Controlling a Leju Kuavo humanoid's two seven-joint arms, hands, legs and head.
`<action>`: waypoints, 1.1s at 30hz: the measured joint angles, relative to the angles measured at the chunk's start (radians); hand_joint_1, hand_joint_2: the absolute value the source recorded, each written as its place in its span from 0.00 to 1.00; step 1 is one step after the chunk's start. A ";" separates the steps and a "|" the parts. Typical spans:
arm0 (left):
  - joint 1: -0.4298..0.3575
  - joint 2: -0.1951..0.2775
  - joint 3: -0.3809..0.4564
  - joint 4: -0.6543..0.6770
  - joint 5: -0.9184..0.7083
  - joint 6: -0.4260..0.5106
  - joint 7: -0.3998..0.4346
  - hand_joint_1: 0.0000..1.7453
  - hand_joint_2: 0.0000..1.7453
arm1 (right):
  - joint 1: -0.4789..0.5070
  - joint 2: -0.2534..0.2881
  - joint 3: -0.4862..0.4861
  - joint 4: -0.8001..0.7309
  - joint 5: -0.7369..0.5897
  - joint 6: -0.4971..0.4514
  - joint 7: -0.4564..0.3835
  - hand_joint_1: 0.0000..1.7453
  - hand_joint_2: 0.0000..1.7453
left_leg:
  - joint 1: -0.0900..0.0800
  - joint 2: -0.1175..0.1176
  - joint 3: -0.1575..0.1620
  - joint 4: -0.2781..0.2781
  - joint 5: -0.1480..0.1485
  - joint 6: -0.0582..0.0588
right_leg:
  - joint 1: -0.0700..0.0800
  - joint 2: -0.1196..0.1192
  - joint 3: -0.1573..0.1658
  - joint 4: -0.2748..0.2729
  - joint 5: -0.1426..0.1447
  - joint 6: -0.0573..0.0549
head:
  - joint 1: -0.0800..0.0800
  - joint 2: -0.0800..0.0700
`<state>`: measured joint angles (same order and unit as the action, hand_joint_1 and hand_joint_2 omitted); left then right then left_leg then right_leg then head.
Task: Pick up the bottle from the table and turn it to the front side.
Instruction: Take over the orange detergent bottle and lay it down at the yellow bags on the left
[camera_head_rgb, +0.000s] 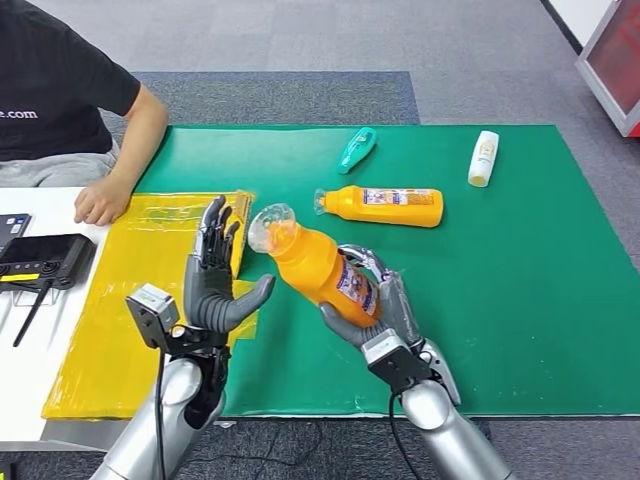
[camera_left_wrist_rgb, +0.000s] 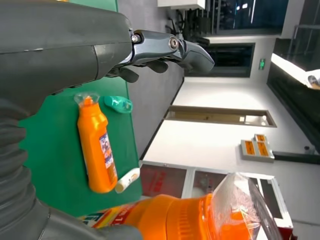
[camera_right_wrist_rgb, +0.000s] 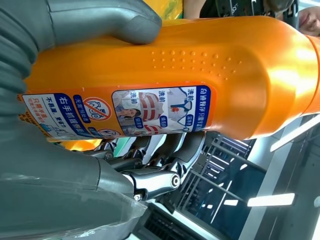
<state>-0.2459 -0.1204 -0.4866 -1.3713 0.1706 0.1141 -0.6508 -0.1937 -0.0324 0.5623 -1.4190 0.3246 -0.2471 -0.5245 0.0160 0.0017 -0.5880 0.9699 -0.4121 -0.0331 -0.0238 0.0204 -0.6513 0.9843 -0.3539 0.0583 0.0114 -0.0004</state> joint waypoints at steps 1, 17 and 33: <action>-0.002 0.000 -0.003 0.002 0.001 -0.002 0.001 0.00 1.00 | -0.001 0.000 0.001 0.000 0.000 0.000 0.000 1.00 1.00 | 0.000 0.000 0.000 0.000 0.000 0.000 | 0.000 0.000 0.000 0.000 0.000 0.000 | 0.000 0.000; -0.023 -0.005 -0.040 0.029 0.008 -0.009 0.012 0.00 1.00 | -0.033 0.007 0.022 -0.001 -0.043 0.011 -0.010 1.00 1.00 | 0.000 0.000 0.000 0.000 0.000 0.000 | 0.000 0.000 0.000 0.000 0.000 0.000 | 0.000 0.000; -0.060 -0.022 -0.076 0.084 0.049 -0.051 0.048 0.00 1.00 | -0.055 0.009 0.043 -0.005 -0.061 0.014 -0.015 1.00 1.00 | 0.000 0.000 0.000 0.000 0.000 0.000 | 0.000 0.000 0.000 0.000 0.000 0.000 | 0.000 0.000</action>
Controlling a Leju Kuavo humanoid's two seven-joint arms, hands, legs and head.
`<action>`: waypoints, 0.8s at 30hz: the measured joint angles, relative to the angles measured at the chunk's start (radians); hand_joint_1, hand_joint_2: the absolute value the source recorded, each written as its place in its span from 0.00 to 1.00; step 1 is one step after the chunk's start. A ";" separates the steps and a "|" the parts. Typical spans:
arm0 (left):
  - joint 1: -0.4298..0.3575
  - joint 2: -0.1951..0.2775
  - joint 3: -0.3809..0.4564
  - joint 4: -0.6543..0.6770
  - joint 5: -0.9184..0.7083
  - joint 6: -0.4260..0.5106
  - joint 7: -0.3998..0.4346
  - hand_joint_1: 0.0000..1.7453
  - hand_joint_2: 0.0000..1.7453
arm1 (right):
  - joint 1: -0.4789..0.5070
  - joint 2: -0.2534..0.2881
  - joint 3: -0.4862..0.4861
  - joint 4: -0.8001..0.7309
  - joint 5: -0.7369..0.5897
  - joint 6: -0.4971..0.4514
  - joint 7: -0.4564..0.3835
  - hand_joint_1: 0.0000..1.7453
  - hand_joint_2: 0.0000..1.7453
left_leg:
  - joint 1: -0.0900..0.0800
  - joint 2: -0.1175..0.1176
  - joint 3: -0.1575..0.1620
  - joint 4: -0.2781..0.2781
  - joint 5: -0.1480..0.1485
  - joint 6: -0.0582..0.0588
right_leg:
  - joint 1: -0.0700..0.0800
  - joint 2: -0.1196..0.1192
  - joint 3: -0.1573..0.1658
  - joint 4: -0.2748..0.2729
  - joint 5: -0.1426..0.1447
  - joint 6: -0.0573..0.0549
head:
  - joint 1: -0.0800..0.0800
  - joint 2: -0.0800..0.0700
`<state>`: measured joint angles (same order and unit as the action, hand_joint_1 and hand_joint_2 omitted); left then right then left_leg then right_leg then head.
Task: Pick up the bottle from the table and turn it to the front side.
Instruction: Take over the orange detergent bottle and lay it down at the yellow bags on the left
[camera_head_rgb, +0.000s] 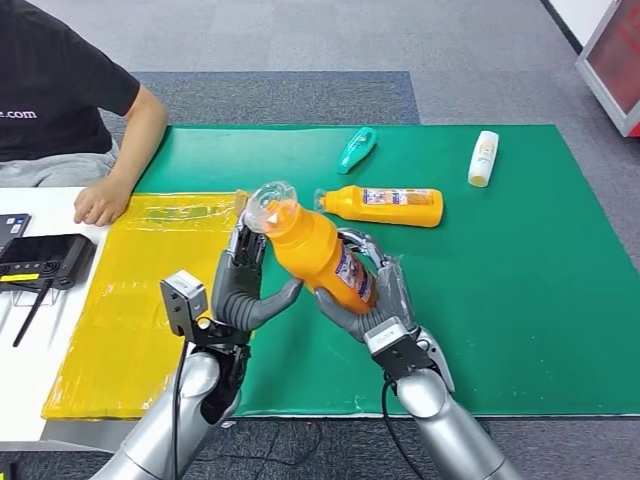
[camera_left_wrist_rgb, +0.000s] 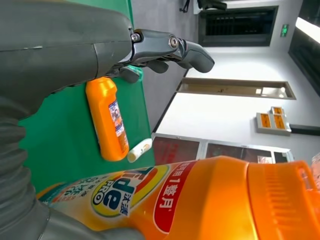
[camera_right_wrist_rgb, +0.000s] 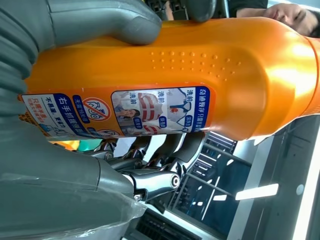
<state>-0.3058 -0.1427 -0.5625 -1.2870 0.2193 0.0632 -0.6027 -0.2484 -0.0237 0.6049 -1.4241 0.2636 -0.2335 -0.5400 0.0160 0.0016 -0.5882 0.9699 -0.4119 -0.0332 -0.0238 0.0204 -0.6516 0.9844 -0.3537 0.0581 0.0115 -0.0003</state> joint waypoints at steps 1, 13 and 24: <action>-0.003 -0.001 -0.003 0.003 0.000 -0.002 0.000 0.00 1.00 | -0.001 0.000 0.000 -0.001 0.000 0.000 0.000 1.00 1.00 | 0.000 0.000 0.000 0.000 0.000 0.000 | 0.000 0.000 0.000 0.000 0.000 0.000 | 0.000 0.000; -0.017 -0.003 -0.021 0.014 -0.023 -0.006 -0.001 0.00 1.00 | -0.009 0.000 0.016 -0.004 -0.001 0.000 -0.001 1.00 1.00 | 0.000 0.000 0.000 0.000 0.000 0.000 | 0.000 0.000 0.000 0.000 0.000 0.000 | 0.000 0.000; -0.024 -0.002 -0.040 0.006 -0.039 -0.005 -0.006 0.00 1.00 | -0.013 0.000 0.025 -0.004 -0.002 0.000 -0.003 1.00 1.00 | 0.000 0.000 0.000 0.000 0.000 0.000 | 0.000 0.000 0.000 0.000 0.000 0.000 | 0.000 0.000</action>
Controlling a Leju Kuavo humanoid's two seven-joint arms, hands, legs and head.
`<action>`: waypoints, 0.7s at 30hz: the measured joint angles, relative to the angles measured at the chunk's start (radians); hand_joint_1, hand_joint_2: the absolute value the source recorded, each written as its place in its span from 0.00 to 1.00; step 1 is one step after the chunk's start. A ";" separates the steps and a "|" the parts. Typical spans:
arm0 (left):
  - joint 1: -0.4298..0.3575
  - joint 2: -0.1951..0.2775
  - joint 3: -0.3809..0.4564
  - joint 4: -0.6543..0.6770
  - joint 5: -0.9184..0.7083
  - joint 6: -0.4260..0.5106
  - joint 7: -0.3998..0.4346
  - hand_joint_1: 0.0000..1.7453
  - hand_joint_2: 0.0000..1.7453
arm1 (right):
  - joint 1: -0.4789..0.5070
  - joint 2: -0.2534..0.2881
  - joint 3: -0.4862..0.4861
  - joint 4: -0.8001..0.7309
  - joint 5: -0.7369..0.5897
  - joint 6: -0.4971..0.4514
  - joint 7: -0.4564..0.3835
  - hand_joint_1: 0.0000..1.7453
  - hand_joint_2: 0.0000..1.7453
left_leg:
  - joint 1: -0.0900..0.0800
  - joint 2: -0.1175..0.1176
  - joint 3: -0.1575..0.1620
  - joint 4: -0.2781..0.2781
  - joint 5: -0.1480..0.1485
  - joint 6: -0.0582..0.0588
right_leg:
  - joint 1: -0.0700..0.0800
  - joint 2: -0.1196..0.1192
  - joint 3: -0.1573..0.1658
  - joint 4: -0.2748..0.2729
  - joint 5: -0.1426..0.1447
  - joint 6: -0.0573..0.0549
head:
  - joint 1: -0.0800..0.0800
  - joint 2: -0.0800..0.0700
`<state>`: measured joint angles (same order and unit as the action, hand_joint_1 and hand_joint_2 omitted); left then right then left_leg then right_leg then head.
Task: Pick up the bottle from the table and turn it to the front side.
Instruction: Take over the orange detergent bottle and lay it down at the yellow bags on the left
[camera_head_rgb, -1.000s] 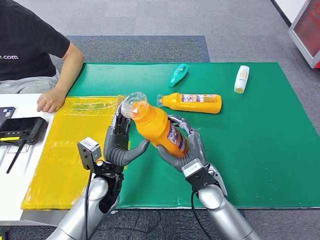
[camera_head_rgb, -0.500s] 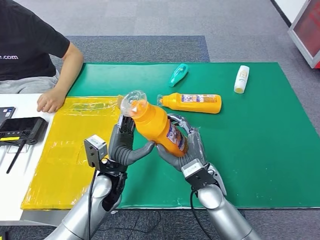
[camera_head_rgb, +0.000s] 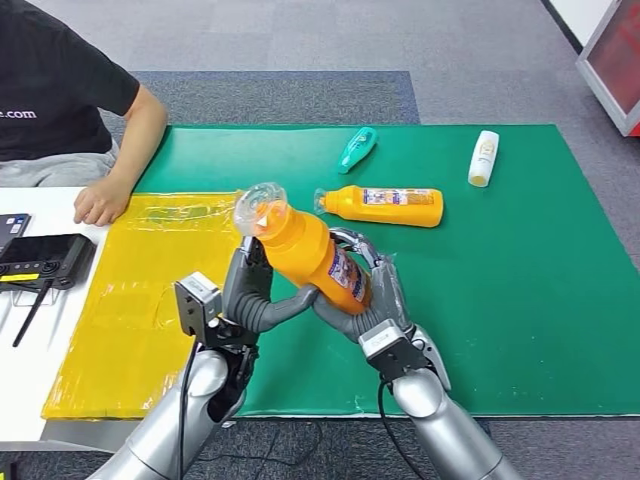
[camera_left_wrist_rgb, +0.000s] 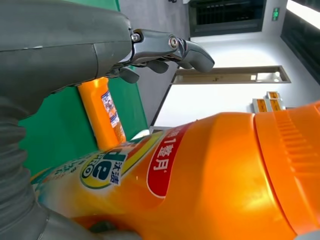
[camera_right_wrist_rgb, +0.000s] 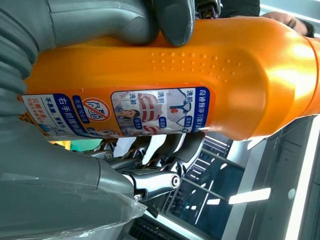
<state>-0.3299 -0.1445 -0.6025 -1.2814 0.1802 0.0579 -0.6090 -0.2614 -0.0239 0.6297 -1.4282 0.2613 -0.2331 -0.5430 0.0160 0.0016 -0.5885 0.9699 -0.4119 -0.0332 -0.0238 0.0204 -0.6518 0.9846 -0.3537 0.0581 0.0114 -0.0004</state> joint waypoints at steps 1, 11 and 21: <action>0.000 0.000 -0.001 -0.002 -0.003 0.002 0.000 0.00 1.00 | 0.000 0.000 0.000 0.000 0.000 0.000 -0.001 1.00 1.00 | 0.000 0.000 0.000 0.000 0.000 0.000 | 0.000 0.000 0.000 0.000 0.000 0.000 | 0.000 0.000; 0.000 0.003 -0.012 -0.014 -0.011 0.013 0.000 0.00 1.00 | -0.002 0.000 0.001 0.000 -0.001 0.000 -0.002 1.00 1.00 | 0.000 0.000 0.000 0.000 0.000 0.000 | 0.000 0.000 0.000 0.000 0.000 0.000 | 0.000 0.000; -0.010 0.004 -0.021 -0.031 -0.014 0.012 0.000 0.00 1.00 | -0.003 0.000 0.012 0.000 0.000 0.003 -0.002 1.00 1.00 | 0.000 0.000 0.000 0.000 0.000 0.000 | 0.000 0.000 0.000 0.000 0.000 0.000 | 0.000 0.000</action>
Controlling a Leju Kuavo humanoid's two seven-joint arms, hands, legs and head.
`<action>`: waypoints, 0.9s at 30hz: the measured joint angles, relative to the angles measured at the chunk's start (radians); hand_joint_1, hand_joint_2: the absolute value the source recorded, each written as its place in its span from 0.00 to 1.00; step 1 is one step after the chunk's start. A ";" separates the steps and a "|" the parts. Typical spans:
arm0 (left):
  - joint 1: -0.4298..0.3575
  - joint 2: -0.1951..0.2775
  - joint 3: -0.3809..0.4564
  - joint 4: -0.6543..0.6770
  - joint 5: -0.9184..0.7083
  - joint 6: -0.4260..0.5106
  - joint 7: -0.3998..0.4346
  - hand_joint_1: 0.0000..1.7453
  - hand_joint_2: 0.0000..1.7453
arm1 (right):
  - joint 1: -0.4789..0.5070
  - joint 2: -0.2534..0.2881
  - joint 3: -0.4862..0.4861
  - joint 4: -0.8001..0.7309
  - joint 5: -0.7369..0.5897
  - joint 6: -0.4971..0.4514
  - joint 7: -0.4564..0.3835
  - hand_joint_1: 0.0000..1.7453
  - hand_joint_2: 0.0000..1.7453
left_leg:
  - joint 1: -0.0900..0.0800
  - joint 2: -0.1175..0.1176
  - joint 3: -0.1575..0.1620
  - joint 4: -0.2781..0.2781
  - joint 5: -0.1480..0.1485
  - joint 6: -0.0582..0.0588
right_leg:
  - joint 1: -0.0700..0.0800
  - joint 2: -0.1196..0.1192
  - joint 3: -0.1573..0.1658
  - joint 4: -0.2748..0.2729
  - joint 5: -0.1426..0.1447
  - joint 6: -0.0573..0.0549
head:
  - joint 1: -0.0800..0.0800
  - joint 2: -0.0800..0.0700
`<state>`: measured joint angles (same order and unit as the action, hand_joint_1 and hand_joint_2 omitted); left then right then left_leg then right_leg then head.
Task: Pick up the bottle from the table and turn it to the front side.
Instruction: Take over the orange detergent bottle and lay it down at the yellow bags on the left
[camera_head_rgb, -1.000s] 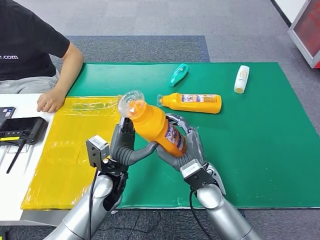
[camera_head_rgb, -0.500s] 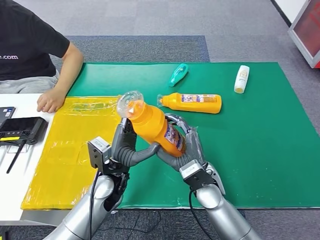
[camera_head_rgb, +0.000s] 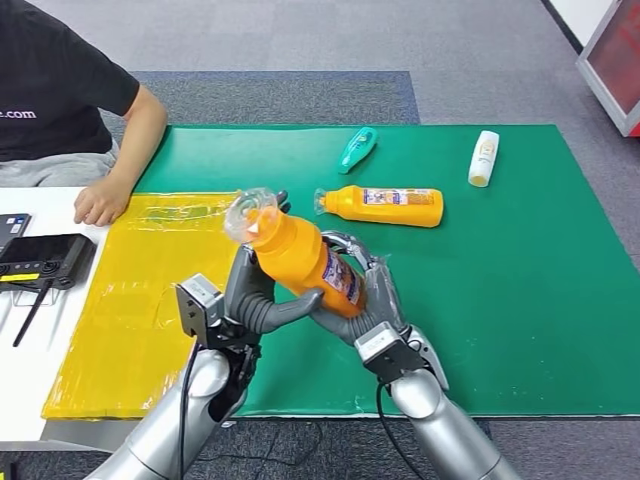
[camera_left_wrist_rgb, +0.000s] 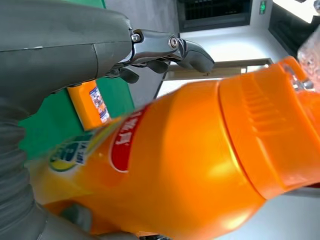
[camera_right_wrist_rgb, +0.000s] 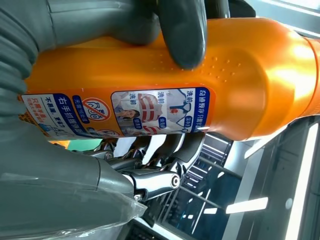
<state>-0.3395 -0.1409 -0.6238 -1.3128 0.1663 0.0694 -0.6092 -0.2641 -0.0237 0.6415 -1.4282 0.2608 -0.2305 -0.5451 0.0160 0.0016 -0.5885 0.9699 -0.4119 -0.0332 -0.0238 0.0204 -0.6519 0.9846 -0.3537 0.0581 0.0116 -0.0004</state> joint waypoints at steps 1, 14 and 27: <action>-0.001 0.000 -0.001 -0.001 0.000 0.000 0.000 0.00 1.00 | 0.000 0.000 0.002 0.000 0.000 0.000 0.000 1.00 1.00 | 0.000 0.000 0.000 0.000 0.000 0.000 | 0.000 0.000 0.000 0.000 0.000 0.000 | 0.000 0.000; -0.020 0.000 -0.010 -0.015 -0.009 0.002 0.002 0.00 1.00 | -0.002 0.000 0.015 0.000 0.001 0.011 -0.002 1.00 1.00 | 0.000 0.000 0.000 0.000 0.000 0.000 | 0.000 0.000 0.000 0.000 0.000 0.000 | 0.000 0.000; -0.035 0.000 -0.022 -0.023 -0.008 0.002 0.009 0.00 1.00 | -0.017 0.002 0.046 0.000 -0.019 0.036 -0.007 1.00 1.00 | 0.000 0.000 0.000 0.000 0.000 0.000 | 0.000 0.000 0.000 0.000 0.000 0.000 | 0.000 0.000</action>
<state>-0.3746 -0.1409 -0.6462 -1.3355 0.1587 0.0713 -0.6005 -0.2808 -0.0218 0.6876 -1.4282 0.2420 -0.1942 -0.5522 0.0159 0.0016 -0.5885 0.9699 -0.4118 -0.0332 -0.0238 0.0204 -0.6519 0.9846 -0.3536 0.0581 0.0114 -0.0004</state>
